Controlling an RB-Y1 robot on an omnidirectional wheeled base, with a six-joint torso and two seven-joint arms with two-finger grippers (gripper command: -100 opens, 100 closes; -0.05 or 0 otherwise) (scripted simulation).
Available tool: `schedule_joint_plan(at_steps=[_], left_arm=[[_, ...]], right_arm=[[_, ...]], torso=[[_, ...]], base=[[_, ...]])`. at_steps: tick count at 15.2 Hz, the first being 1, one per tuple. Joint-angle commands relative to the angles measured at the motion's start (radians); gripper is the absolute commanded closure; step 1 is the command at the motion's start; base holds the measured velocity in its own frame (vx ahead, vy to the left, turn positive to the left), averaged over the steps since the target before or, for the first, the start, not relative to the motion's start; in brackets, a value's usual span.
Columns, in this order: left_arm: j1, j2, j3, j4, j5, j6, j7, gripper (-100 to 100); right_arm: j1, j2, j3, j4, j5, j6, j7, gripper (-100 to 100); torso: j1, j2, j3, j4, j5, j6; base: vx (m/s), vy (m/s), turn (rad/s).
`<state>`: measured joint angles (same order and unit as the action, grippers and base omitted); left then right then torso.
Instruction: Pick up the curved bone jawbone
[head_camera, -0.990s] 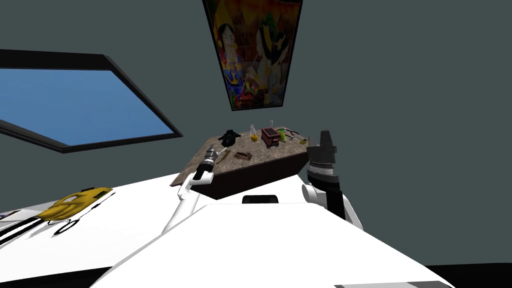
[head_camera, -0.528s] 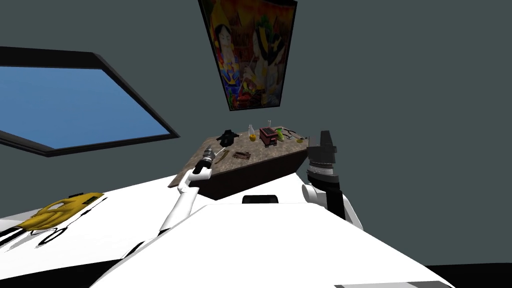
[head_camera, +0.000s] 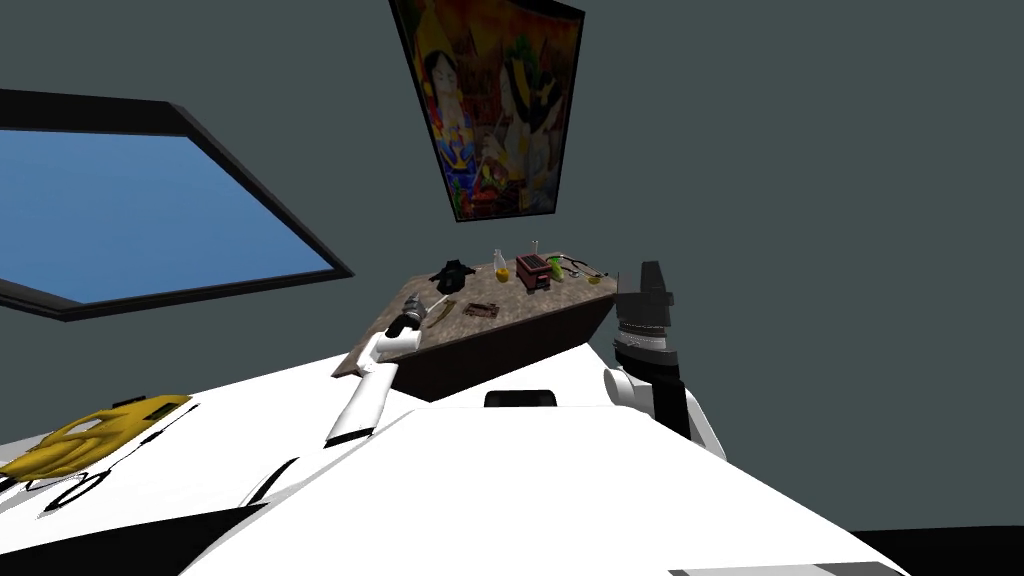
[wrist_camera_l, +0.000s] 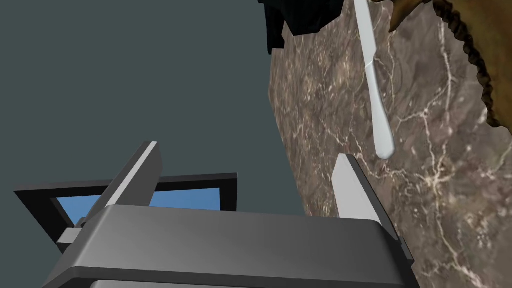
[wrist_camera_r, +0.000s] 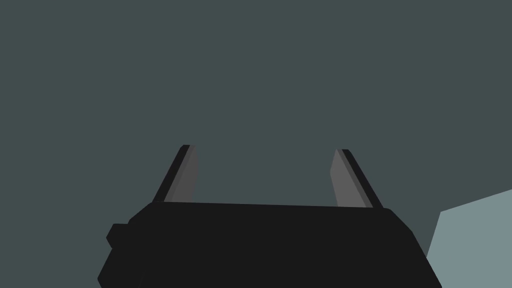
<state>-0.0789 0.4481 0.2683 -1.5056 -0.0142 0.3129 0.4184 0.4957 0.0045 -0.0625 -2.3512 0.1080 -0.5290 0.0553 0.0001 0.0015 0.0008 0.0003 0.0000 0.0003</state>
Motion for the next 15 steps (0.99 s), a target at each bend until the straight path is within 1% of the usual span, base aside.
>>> schedule_joint_plan(at_steps=[1, 2, 3, 4, 5, 6, 7, 8, 9, 11, 12, 14, 15], left_arm=[[-0.014, 0.005, 0.006, 0.023, 0.002, 0.036, 0.011, -100], [-0.057, 0.023, 0.023, 0.061, 0.007, 0.068, 0.038, -100], [-0.058, 0.023, 0.023, 0.081, 0.007, 0.086, 0.038, -100], [-0.058, 0.023, 0.023, 0.081, 0.007, 0.098, 0.038, -100], [-0.101, 0.039, 0.041, 0.112, 0.012, 0.128, 0.066, -100], [-0.101, 0.039, 0.041, 0.137, 0.012, 0.149, 0.066, -100], [-0.101, 0.039, 0.041, 0.139, 0.012, 0.161, 0.066, -100], [-0.144, 0.055, 0.058, 0.185, 0.018, 0.186, 0.093, -100], [-0.144, 0.055, 0.058, 0.197, 0.018, 0.201, 0.093, -100], [-0.144, 0.055, 0.058, 0.197, 0.018, 0.224, 0.093, -100], [-0.187, 0.070, 0.076, 0.245, 0.023, 0.255, 0.120, -100], [-0.187, 0.070, 0.076, 0.254, 0.023, 0.286, 0.120, -100], [-0.187, 0.070, 0.076, 0.254, 0.023, 0.286, 0.120, -100]], right_arm=[[0.000, 0.000, 0.000, 0.000, 0.000, 0.000, 0.000, 0], [0.000, 0.000, 0.000, 0.000, 0.000, 0.000, 0.000, 0], [0.000, 0.000, 0.000, 0.000, 0.000, 0.000, 0.000, 0], [0.000, 0.000, 0.000, 0.000, 0.000, 0.000, 0.000, 0], [0.000, 0.000, 0.000, 0.000, 0.000, 0.000, 0.000, 0], [0.000, 0.000, 0.000, 0.000, 0.000, 0.000, 0.000, 0], [0.000, 0.000, 0.000, 0.000, 0.000, 0.000, 0.000, 0], [0.000, 0.000, 0.000, 0.000, 0.000, 0.000, 0.000, 0], [0.000, 0.000, 0.000, 0.000, 0.000, 0.000, 0.000, 0], [0.000, 0.000, 0.000, 0.000, 0.000, 0.000, 0.000, 0], [0.000, 0.000, 0.000, 0.000, 0.000, 0.000, 0.000, 0], [0.000, 0.000, 0.000, 0.000, 0.000, 0.000, 0.000, 0], [0.000, 0.000, 0.000, 0.000, 0.000, 0.000, 0.000, 0]], torso=[[0.000, 0.000, 0.000, 0.000, 0.000, 0.000], [0.000, 0.000, 0.000, 0.000, 0.000, 0.000], [0.000, 0.000, 0.000, 0.000, 0.000, 0.000], [0.000, 0.000, 0.000, 0.000, 0.000, 0.000], [0.000, 0.000, 0.000, 0.000, 0.000, 0.000], [0.000, 0.000, 0.000, 0.000, 0.000, 0.000], [0.000, 0.000, 0.000, 0.000, 0.000, 0.000], [0.000, 0.000, 0.000, 0.000, 0.000, 0.000], [0.000, -0.001, 0.000, 0.000, 0.000, 0.000], [0.000, -0.001, 0.000, 0.000, 0.000, 0.000], [0.000, -0.001, 0.000, 0.000, 0.000, 0.000], [0.000, -0.001, -0.001, 0.000, 0.000, 0.000], [0.000, -0.001, -0.001, 0.000, 0.000, 0.000]], base=[[-0.025, -0.002, -0.036], [-0.026, -0.007, -0.080], [-0.026, -0.006, -0.079], [-0.020, -0.002, -0.023], [-0.023, -0.009, -0.080], [-0.022, -0.009, -0.093], [-0.017, -0.004, -0.029], [-0.019, -0.010, -0.066], [-0.019, -0.009, -0.092], [-0.010, -0.002, -0.017], [-0.010, -0.006, -0.067], [-0.009, -0.005, -0.066], [-0.005, -0.001, 0.003]])
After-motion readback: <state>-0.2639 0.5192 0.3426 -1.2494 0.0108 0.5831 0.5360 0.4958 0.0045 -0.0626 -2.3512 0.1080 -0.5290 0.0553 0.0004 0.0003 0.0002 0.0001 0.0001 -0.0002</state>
